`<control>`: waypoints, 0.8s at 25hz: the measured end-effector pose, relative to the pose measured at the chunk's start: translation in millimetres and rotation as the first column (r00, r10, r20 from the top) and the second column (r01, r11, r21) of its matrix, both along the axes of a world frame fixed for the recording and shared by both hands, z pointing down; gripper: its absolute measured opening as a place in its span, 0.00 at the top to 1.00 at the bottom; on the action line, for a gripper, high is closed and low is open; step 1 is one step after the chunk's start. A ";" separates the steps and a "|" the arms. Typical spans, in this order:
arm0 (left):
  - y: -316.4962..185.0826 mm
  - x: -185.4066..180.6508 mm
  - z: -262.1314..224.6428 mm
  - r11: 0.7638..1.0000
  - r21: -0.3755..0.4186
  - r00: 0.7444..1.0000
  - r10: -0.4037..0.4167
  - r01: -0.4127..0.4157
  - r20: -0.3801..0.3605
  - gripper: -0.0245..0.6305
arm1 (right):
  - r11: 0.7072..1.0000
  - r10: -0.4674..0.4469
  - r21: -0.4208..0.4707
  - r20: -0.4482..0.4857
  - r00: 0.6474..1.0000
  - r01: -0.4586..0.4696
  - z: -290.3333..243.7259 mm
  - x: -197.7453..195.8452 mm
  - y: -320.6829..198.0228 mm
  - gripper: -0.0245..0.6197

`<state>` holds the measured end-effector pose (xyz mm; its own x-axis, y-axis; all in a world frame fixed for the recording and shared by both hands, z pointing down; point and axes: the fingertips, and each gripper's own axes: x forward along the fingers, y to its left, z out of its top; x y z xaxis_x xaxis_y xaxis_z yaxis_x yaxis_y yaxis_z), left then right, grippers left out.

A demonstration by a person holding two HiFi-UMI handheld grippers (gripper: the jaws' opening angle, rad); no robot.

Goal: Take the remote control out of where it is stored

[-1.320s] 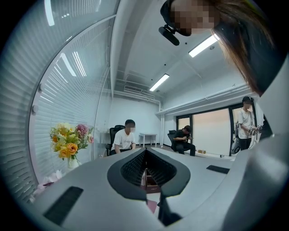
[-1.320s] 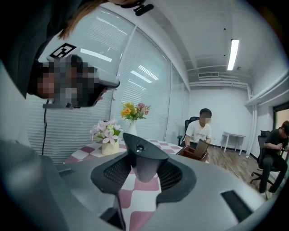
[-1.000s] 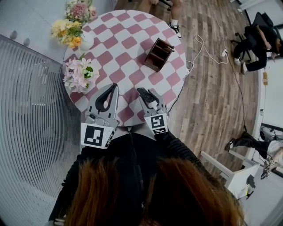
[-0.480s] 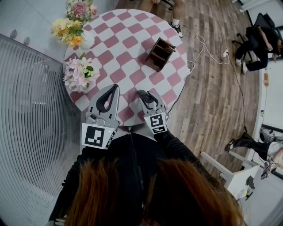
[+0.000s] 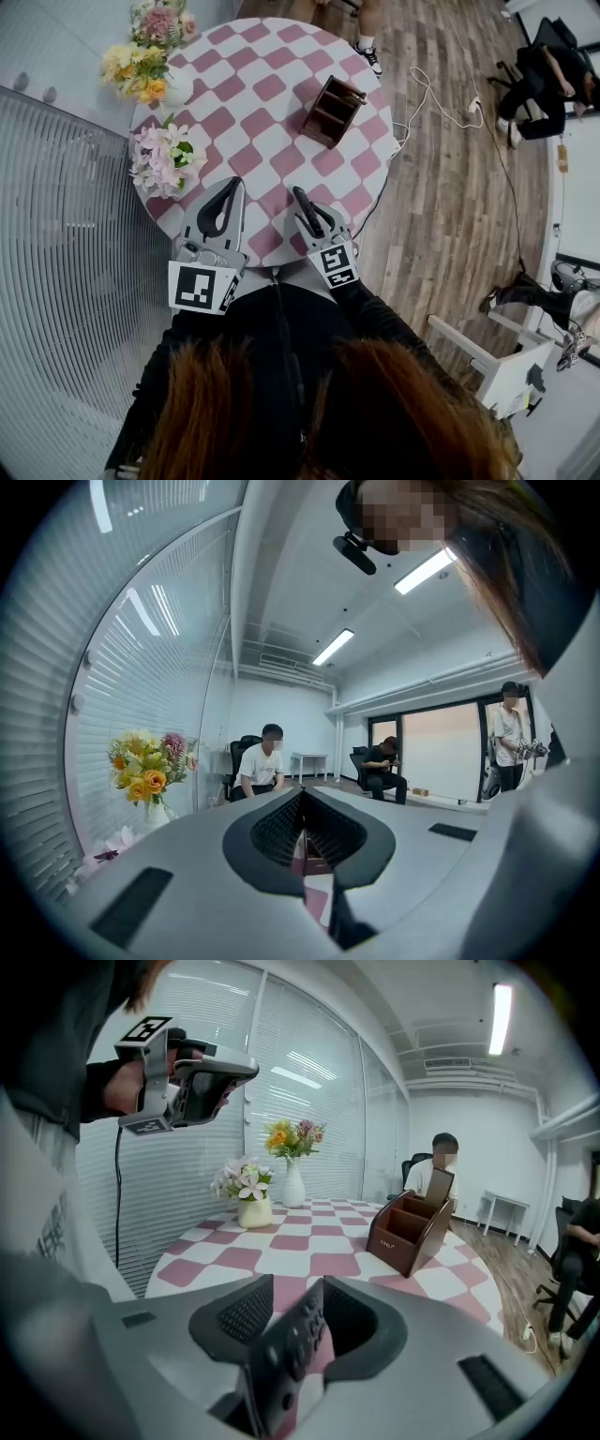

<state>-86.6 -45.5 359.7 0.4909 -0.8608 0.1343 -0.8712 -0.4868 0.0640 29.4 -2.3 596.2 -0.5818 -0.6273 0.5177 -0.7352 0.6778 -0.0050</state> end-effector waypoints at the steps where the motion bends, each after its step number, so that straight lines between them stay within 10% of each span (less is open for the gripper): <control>1: -0.3 0.3 0.2 1.000 -0.002 1.000 0.002 -0.002 -0.001 0.95 | 1.000 0.002 -0.011 -0.003 1.000 -0.002 2.9 0.9 2.3 0.69; 20: 0.0 11.9 1.4 0.998 -0.010 0.998 0.056 -0.056 -0.005 0.95 | 0.991 0.002 -0.135 -0.053 0.999 -0.010 44.9 5.9 9.2 0.83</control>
